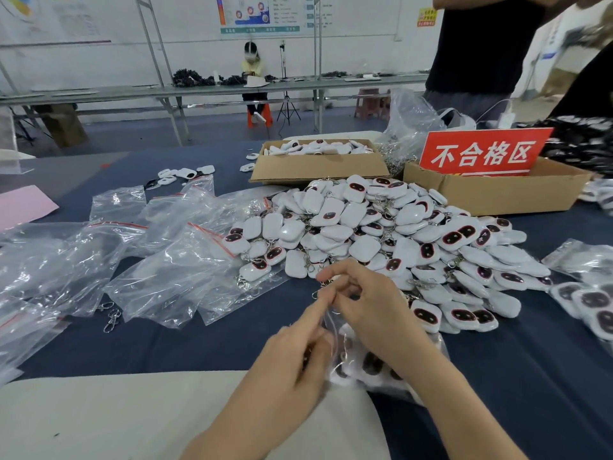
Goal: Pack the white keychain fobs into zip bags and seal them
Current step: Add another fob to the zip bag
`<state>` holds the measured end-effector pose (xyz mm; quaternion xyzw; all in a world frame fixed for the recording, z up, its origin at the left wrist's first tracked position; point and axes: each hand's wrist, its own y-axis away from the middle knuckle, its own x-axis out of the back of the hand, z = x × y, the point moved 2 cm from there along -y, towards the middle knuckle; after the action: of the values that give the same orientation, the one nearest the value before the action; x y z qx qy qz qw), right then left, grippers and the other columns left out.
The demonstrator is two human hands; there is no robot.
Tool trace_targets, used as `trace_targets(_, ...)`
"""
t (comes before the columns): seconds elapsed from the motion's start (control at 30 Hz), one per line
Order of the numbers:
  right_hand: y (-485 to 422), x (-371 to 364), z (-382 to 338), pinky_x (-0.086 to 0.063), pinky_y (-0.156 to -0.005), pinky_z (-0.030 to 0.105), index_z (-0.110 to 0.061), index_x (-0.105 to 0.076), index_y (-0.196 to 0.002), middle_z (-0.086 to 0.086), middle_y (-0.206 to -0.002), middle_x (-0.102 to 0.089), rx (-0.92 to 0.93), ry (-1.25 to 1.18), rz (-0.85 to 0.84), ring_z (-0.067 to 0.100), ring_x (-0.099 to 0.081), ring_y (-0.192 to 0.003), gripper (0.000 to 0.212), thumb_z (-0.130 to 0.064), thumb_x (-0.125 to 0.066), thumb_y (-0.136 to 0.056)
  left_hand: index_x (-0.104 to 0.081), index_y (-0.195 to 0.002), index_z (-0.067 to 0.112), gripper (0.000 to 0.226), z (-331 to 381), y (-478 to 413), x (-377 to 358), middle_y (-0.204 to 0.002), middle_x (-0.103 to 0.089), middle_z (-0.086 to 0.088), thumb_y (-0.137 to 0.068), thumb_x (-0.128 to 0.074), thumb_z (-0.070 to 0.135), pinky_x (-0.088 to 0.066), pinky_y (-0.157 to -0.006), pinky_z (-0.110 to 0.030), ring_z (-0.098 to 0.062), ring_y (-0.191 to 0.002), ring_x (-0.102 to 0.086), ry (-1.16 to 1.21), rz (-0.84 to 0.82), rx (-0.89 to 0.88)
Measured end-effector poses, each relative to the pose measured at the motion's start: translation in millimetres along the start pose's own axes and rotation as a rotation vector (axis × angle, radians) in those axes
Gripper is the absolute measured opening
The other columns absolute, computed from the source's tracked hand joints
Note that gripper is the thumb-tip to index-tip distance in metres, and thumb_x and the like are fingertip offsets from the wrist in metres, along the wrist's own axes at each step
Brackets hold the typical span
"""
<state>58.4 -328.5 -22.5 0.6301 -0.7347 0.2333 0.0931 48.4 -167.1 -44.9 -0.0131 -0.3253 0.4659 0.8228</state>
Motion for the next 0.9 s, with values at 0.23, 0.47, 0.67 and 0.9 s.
trace_targets(0.23, 1, 30, 2, -0.049, -0.058, 0.013, -0.047, -0.062, -0.1, -0.024, -0.087, -0.067, 0.001, 0.186, 0.207, -0.004, -0.064, -0.076, 0.015, -0.035, -0.055, -0.098, -0.06, -0.12, 0.047, 0.032, -7, -1, 18, -0.088, -0.075, 0.005, -0.104, -0.042, 0.026, -0.051, -0.064, -0.023, -0.009, -0.064, -0.059, 0.152, 0.345, 0.126)
trace_targets(0.47, 14, 54, 27, -0.046, -0.095, 0.038, -0.032, -0.049, -0.128, -0.002, -0.125, -0.051, -0.353, 0.828, 0.171, 0.019, -0.049, -0.117, 0.044, -0.06, -0.049, -0.093, -0.064, -0.111, 0.03, 0.028, -17, -6, 25, -0.076, -0.071, -0.002, -0.106, -0.043, 0.012, -0.045, -0.057, -0.013, -0.006, -0.06, -0.055, 0.209, 0.435, 0.244)
trace_targets(0.67, 7, 49, 23, -0.032, -0.11, 0.044, -0.039, -0.028, -0.152, -0.001, -0.145, -0.047, -0.366, 0.878, 0.051, 0.025, -0.033, -0.137, 0.072, -0.069, -0.048, -0.089, -0.064, -0.11, 0.031, 0.029, -16, -7, 22, -0.074, -0.07, -0.001, -0.105, -0.044, 0.011, -0.044, -0.056, -0.012, -0.005, -0.058, -0.056, 0.214, 0.424, 0.246)
trace_targets(0.9, 4, 45, 22, -0.045, -0.097, 0.037, -0.036, -0.057, -0.118, -0.012, -0.11, -0.058, -0.22, 0.703, 0.092, 0.011, -0.052, -0.105, 0.031, -0.049, -0.063, -0.09, -0.064, -0.108, 0.033, 0.029, -19, -8, 21, -0.075, -0.069, 0.001, -0.106, -0.045, 0.012, -0.044, -0.056, -0.013, -0.006, -0.058, -0.055, 0.236, 0.44, 0.218)
